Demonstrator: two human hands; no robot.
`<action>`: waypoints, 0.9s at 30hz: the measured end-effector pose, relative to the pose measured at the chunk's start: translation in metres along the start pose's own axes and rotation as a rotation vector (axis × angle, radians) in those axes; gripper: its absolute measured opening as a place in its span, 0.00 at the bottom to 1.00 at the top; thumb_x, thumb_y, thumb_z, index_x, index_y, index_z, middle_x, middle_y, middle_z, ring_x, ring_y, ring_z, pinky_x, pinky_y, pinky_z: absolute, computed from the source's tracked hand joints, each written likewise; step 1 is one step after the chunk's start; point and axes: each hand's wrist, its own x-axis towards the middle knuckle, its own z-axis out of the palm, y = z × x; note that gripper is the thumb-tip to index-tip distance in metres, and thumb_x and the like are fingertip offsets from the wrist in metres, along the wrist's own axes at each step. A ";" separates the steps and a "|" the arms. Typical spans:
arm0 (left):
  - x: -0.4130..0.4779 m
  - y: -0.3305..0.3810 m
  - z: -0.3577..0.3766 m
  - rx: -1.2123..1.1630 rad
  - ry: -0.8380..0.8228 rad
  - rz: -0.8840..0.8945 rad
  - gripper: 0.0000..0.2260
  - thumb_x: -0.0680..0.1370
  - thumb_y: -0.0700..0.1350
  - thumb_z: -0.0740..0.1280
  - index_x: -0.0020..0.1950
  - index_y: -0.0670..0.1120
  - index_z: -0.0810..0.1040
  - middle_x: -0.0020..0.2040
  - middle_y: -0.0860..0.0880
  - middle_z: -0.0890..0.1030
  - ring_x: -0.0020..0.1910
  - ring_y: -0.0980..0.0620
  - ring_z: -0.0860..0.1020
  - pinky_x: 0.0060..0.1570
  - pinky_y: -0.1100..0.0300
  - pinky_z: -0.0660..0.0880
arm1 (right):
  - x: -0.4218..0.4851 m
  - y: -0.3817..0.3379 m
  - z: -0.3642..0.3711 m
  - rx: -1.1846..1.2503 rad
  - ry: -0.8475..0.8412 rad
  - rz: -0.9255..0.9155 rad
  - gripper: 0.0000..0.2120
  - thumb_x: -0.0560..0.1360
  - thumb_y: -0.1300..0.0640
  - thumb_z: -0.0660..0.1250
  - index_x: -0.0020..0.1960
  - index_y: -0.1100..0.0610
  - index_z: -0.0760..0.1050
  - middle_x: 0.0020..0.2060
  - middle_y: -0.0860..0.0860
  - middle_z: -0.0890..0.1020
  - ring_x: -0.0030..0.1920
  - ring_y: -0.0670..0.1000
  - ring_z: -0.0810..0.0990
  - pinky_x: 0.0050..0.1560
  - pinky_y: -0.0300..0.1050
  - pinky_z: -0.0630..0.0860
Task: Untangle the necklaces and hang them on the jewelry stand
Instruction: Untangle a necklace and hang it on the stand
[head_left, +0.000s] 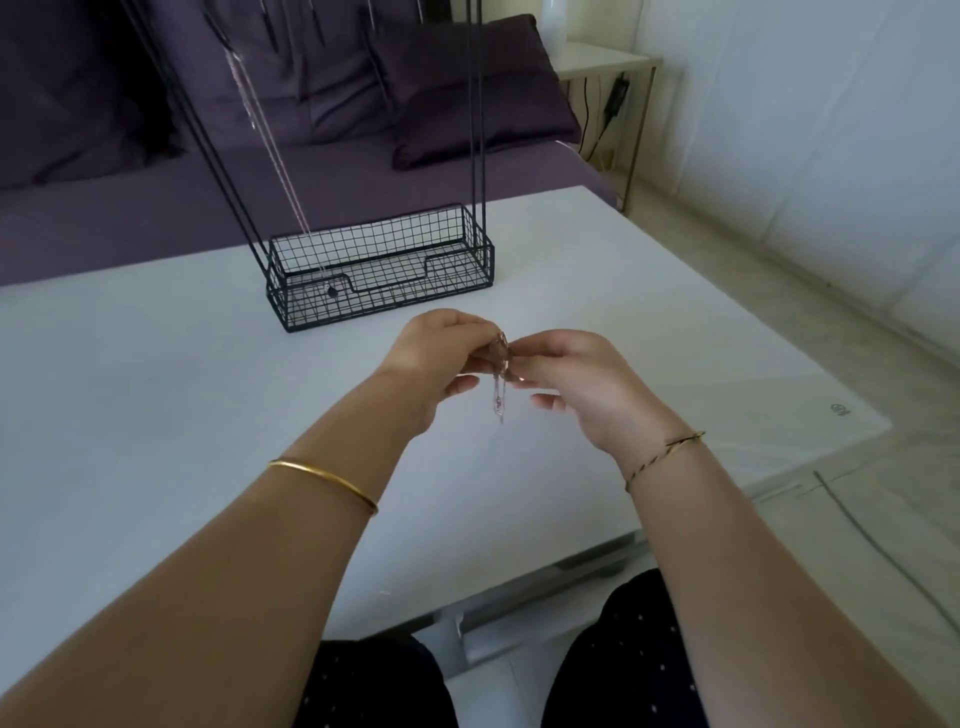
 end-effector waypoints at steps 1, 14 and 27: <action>-0.001 0.001 -0.003 -0.032 -0.005 -0.017 0.03 0.78 0.40 0.64 0.45 0.44 0.76 0.35 0.49 0.80 0.35 0.53 0.79 0.36 0.63 0.70 | -0.001 -0.001 0.002 0.015 -0.007 0.003 0.06 0.74 0.64 0.67 0.42 0.54 0.79 0.35 0.49 0.82 0.41 0.47 0.80 0.46 0.43 0.72; -0.006 -0.003 -0.024 0.002 -0.059 -0.091 0.03 0.78 0.38 0.66 0.50 0.45 0.77 0.41 0.48 0.83 0.39 0.54 0.80 0.44 0.59 0.76 | 0.007 -0.012 0.012 0.521 0.129 0.057 0.05 0.77 0.64 0.62 0.42 0.59 0.73 0.35 0.54 0.80 0.37 0.52 0.83 0.43 0.45 0.79; -0.004 -0.002 -0.028 -0.048 0.100 -0.072 0.11 0.79 0.35 0.58 0.45 0.43 0.78 0.33 0.48 0.75 0.37 0.52 0.78 0.51 0.56 0.78 | 0.014 -0.012 0.015 0.725 0.347 -0.011 0.08 0.81 0.64 0.55 0.45 0.58 0.69 0.30 0.52 0.71 0.30 0.52 0.80 0.38 0.46 0.81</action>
